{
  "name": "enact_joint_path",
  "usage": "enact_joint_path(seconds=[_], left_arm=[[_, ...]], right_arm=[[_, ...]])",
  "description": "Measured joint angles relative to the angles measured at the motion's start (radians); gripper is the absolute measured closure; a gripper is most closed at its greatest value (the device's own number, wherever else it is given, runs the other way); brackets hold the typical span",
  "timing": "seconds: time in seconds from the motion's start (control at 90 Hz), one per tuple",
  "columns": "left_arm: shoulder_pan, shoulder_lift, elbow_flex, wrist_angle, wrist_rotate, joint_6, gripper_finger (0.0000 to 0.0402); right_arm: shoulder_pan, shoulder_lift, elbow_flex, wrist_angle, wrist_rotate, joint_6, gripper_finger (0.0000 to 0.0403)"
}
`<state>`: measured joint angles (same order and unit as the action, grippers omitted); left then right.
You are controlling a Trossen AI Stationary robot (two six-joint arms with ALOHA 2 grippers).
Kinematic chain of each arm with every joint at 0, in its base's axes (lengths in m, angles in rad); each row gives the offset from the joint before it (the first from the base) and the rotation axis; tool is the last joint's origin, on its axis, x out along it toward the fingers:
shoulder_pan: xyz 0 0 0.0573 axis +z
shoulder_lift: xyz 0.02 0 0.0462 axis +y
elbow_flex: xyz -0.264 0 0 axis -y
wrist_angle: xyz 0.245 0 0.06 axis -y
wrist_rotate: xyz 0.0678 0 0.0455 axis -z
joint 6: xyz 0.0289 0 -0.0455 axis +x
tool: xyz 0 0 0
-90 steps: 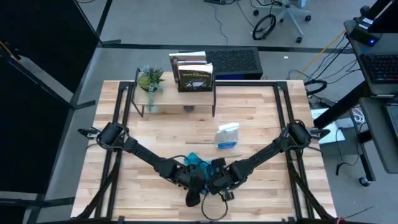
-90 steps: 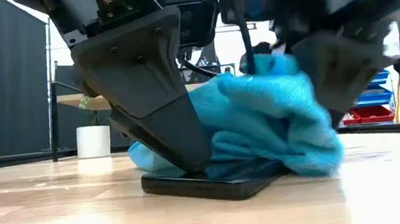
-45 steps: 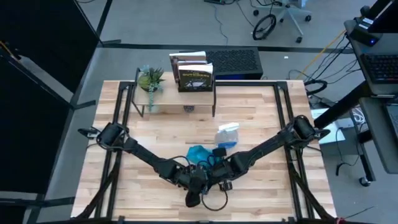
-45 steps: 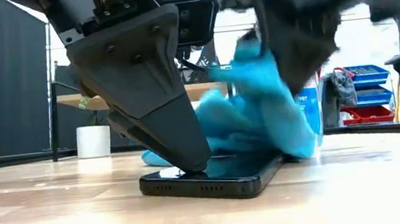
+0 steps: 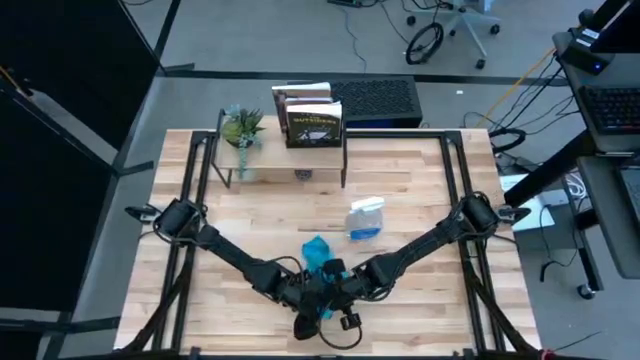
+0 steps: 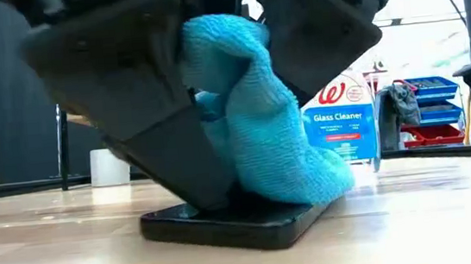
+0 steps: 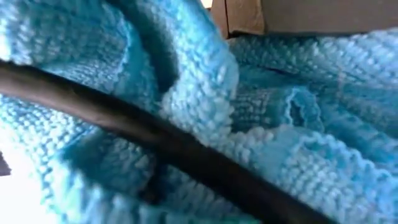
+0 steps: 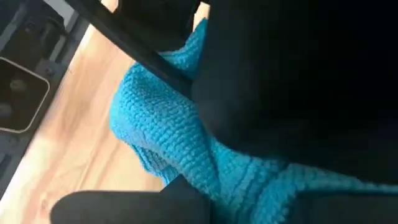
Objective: Apply microfiber cloth
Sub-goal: Wipe the back of the black cellphone with a blue microfiber cloth
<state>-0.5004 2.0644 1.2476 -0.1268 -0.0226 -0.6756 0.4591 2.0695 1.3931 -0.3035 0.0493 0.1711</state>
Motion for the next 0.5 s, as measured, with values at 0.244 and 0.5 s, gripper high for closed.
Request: enact_joint_path(seconds=[0.244,0.5], left_arm=[[-0.001,-0.004,0.002,-0.010,-0.006,0.015,0.0277],[-0.049,-0.058,-0.002,-0.089,-0.120,0.114,0.0310]], right_arm=[[-0.001,0.002,0.001,-0.019,0.000,0.008,0.0396],[0.007,-0.045,-0.005,-0.061,0.014,-0.004,0.0396]])
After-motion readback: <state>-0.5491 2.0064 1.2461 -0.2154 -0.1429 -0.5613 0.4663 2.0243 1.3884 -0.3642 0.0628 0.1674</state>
